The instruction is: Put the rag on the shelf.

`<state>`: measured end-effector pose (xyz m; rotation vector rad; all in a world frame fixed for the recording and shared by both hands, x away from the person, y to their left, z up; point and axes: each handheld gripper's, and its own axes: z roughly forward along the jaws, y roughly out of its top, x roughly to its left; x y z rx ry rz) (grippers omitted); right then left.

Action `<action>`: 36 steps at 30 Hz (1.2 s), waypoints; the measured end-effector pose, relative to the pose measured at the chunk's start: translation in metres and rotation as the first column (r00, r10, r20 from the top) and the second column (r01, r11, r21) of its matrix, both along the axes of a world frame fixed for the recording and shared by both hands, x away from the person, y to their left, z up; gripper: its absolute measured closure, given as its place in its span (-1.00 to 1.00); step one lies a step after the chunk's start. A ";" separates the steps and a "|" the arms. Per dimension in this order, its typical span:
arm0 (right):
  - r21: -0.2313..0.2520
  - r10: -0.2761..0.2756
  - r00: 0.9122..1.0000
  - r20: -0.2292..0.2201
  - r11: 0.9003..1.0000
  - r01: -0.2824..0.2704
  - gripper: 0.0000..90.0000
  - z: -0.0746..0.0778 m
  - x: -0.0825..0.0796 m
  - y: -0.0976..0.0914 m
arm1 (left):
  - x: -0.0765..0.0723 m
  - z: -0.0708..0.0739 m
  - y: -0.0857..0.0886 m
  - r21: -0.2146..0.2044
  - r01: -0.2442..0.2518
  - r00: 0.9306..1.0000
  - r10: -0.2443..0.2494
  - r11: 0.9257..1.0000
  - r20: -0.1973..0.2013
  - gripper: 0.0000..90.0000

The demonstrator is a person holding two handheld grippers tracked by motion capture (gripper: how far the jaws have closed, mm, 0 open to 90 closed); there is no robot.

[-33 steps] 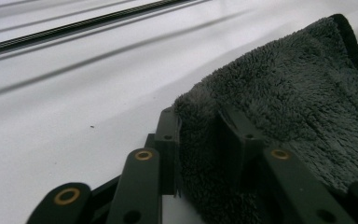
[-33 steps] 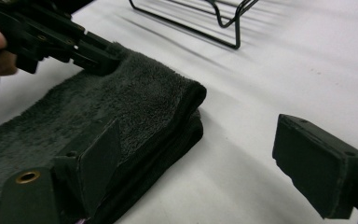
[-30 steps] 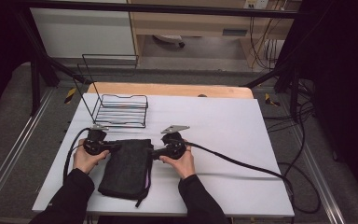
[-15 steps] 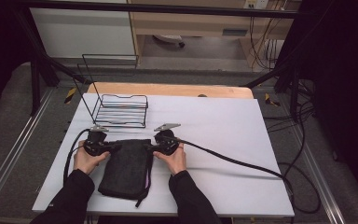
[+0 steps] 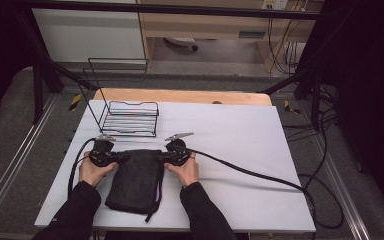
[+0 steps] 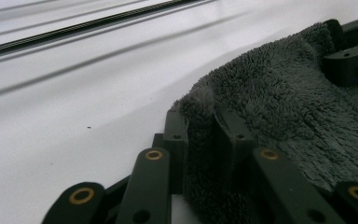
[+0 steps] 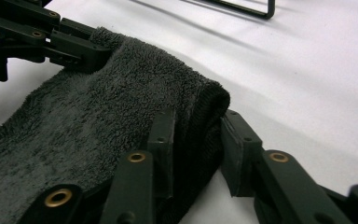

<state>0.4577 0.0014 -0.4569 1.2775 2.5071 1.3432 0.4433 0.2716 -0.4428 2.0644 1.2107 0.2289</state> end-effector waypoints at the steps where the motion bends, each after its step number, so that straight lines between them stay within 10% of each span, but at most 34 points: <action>1: 0.001 0.001 1.000 -0.006 1.000 -0.001 0.57 0.000 0.000 0.000 | 0.000 0.000 0.000 -0.001 -0.002 1.000 0.002 1.000 -0.001 0.70; 10: 0.015 0.003 0.999 -0.050 1.000 -0.002 0.75 0.004 0.002 -0.002 | 0.000 0.003 0.004 -0.022 0.001 1.000 -0.001 1.000 -0.001 0.79; 36: 0.074 0.016 0.994 0.108 0.997 -0.024 0.76 0.034 -0.022 -0.005 | -0.030 0.040 0.014 -0.055 0.034 0.988 -0.025 0.998 0.151 0.80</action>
